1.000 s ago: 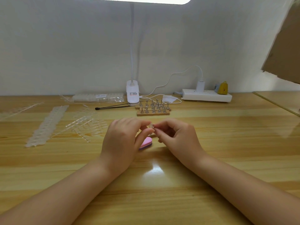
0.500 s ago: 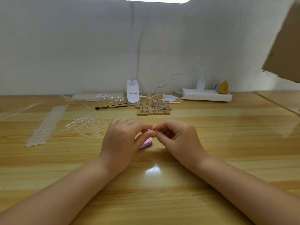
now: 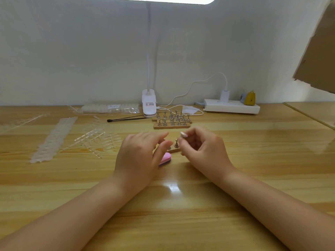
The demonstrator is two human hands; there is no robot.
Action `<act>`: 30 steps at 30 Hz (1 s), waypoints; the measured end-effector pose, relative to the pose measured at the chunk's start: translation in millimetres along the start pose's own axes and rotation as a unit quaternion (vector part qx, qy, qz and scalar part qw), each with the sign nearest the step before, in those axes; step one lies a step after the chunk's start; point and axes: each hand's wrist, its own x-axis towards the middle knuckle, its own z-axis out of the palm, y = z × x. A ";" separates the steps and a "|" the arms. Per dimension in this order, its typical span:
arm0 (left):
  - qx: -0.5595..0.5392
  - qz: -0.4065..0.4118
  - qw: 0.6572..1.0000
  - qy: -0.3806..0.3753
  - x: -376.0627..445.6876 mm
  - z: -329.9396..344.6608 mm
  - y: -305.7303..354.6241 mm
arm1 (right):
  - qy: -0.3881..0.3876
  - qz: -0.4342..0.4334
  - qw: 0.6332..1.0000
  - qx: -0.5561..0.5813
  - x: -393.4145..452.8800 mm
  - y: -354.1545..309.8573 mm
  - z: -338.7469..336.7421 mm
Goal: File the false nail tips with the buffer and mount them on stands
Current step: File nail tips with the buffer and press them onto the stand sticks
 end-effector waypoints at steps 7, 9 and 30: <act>0.005 -0.005 1.000 -0.012 0.0 0.7 -3.0 | 0.028 0.108 0.986 -0.124 12.4 18.4 -16.2; 0.008 -0.005 1.000 -0.016 -0.1 1.8 -4.2 | 0.032 0.126 0.977 -0.166 14.0 23.3 -16.3; 0.284 -0.316 0.853 -0.303 40.2 -40.5 -57.9 | -0.020 0.111 0.946 -0.304 11.9 17.1 -12.0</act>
